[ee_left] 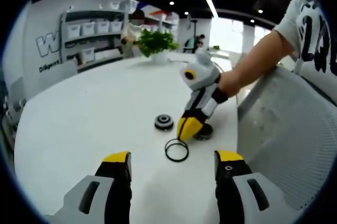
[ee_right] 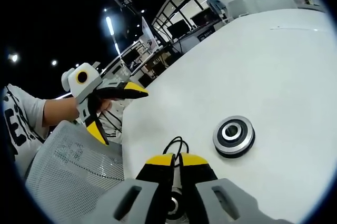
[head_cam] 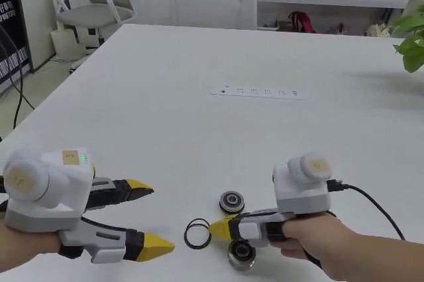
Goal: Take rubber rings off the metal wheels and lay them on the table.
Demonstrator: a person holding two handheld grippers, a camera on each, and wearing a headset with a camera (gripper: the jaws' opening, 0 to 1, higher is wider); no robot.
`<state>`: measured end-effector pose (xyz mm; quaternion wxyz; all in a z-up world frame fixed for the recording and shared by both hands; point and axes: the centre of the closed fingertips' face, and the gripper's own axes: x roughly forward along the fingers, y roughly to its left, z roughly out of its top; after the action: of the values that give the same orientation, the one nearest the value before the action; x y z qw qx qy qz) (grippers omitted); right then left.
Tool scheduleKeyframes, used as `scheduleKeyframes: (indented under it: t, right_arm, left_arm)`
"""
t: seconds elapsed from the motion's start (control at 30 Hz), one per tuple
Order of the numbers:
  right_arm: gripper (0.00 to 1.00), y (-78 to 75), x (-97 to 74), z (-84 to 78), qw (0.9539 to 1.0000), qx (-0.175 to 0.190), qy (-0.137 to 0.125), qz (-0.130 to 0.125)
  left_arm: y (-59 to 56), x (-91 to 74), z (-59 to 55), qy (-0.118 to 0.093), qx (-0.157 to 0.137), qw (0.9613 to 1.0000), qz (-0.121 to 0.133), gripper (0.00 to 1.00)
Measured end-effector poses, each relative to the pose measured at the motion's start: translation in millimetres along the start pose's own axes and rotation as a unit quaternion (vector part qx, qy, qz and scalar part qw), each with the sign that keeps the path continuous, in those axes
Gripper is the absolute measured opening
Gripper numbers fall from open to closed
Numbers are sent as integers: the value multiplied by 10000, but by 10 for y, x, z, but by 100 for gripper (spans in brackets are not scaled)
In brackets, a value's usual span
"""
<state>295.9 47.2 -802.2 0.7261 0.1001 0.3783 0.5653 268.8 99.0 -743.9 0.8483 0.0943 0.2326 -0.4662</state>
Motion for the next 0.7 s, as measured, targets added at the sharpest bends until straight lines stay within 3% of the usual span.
scheduleKeyframes:
  t: [0.7]
  right_arm:
    - [15,6,-63,13,9994,-315,87,-117]
  left_arm:
    - [1,8,4,24,1,10000,-10,64]
